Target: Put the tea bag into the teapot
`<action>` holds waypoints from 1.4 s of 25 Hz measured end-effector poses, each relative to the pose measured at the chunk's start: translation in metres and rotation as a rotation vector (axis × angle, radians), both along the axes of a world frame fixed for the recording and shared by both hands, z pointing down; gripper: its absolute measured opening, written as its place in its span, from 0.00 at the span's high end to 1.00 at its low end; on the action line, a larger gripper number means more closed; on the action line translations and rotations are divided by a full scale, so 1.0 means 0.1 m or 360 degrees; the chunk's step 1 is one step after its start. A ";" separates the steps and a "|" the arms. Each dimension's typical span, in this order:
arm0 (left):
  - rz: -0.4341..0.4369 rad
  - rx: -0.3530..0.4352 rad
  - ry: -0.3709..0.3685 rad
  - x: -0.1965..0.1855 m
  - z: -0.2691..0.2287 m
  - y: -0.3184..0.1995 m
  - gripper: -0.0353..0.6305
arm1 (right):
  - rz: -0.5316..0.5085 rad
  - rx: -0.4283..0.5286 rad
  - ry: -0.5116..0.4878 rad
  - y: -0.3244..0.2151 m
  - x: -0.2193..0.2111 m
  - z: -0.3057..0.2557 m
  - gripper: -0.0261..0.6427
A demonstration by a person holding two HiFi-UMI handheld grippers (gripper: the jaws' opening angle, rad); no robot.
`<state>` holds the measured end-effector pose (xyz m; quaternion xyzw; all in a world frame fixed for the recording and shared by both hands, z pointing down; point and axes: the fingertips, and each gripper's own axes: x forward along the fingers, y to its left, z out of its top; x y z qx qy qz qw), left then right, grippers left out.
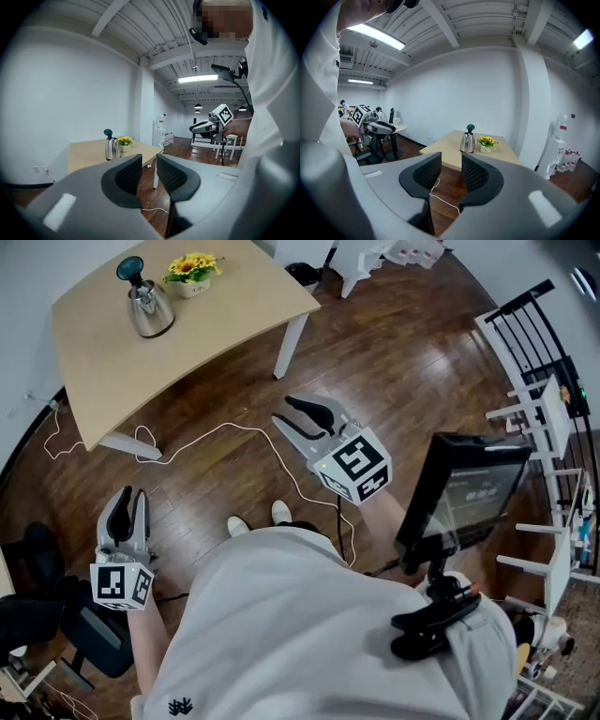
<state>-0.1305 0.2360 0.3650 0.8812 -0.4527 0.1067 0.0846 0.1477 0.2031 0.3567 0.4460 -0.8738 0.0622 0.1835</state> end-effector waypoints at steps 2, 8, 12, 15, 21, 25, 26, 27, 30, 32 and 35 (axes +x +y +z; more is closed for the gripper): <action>0.0014 0.0014 -0.0002 0.14 -0.07 0.07 0.83 | -0.0005 0.0016 -0.0004 0.10 0.10 -0.07 0.76; 0.0024 0.0008 0.0007 0.44 -0.15 0.22 0.83 | 0.0001 0.0027 -0.0003 0.25 0.37 -0.16 0.76; 0.0038 0.0004 -0.0014 0.61 -0.15 0.27 0.83 | 0.0002 0.0021 0.0013 0.31 0.49 -0.16 0.77; 0.0027 0.0014 -0.0018 0.67 -0.18 0.28 0.83 | -0.0011 0.0023 0.0017 0.30 0.52 -0.16 0.77; 0.0004 0.0013 -0.0041 0.72 -0.15 0.37 0.83 | -0.0043 0.0028 0.0026 0.34 0.54 -0.13 0.78; -0.0003 0.0006 -0.0040 0.74 -0.14 0.39 0.83 | -0.0055 0.0019 0.0041 0.33 0.57 -0.09 0.78; -0.0003 0.0005 -0.0039 0.76 -0.13 0.40 0.83 | -0.0055 0.0017 0.0043 0.34 0.58 -0.08 0.79; -0.0002 0.0005 -0.0040 0.77 -0.12 0.41 0.83 | -0.0055 0.0016 0.0044 0.35 0.59 -0.07 0.79; 0.0001 0.0005 -0.0044 0.81 -0.12 0.44 0.83 | -0.0049 0.0016 0.0041 0.36 0.62 -0.09 0.79; 0.0004 0.0005 -0.0044 0.81 -0.13 0.43 0.83 | -0.0049 0.0014 0.0047 0.36 0.62 -0.09 0.79; 0.0006 0.0012 -0.0044 0.79 -0.13 0.42 0.83 | -0.0054 0.0013 0.0058 0.34 0.60 -0.08 0.79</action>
